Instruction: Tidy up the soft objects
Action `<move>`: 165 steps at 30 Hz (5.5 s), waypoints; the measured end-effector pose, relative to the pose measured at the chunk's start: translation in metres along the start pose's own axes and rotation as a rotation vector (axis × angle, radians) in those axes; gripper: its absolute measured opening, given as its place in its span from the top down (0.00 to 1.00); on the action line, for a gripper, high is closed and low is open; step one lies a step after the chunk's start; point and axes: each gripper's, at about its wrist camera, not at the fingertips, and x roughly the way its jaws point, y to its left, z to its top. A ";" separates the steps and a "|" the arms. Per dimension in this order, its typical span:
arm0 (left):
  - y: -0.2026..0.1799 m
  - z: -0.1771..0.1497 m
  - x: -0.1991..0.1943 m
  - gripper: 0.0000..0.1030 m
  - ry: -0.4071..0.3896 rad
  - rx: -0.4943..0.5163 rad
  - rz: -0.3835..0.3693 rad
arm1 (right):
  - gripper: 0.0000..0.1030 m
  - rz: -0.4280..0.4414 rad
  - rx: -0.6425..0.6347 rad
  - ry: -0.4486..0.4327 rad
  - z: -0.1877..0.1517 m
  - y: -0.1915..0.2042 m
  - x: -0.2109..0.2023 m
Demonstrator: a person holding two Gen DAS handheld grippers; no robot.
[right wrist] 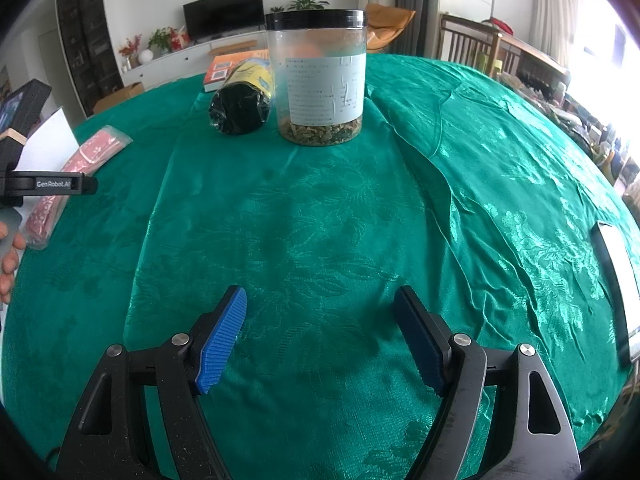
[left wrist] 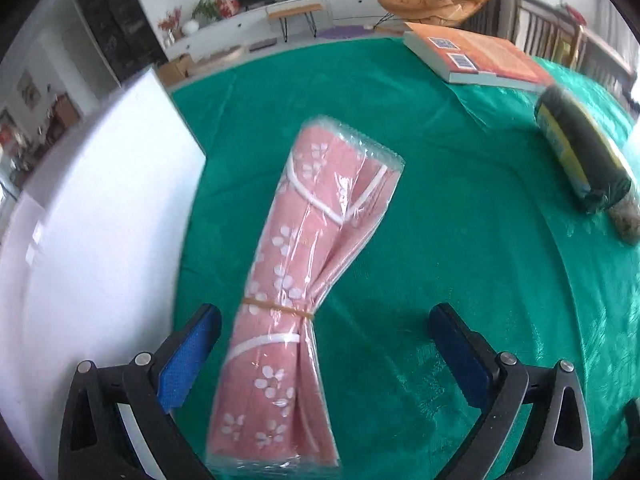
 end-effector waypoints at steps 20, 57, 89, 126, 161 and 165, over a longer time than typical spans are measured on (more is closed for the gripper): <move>-0.006 -0.105 -0.133 0.38 -0.110 0.034 -0.185 | 0.23 0.002 0.000 -0.001 0.000 0.001 0.000; -0.128 0.146 0.042 0.05 0.184 -0.337 -0.516 | 0.19 0.015 -0.013 0.005 0.001 0.003 0.001; -0.253 -0.020 -0.101 0.21 -0.117 0.335 -0.441 | 0.20 -0.084 0.582 -0.359 -0.033 -0.108 -0.090; -0.120 -0.133 -0.078 0.00 -0.139 0.303 -0.316 | 0.19 -0.026 0.465 -0.144 -0.011 -0.102 -0.025; -0.032 -0.104 -0.131 0.01 -0.196 0.150 -0.202 | 0.20 0.031 -0.055 -0.039 0.055 -0.048 -0.036; -0.030 -0.093 -0.082 0.01 -0.038 0.149 -0.142 | 0.20 -0.027 -0.308 0.168 0.083 -0.019 0.027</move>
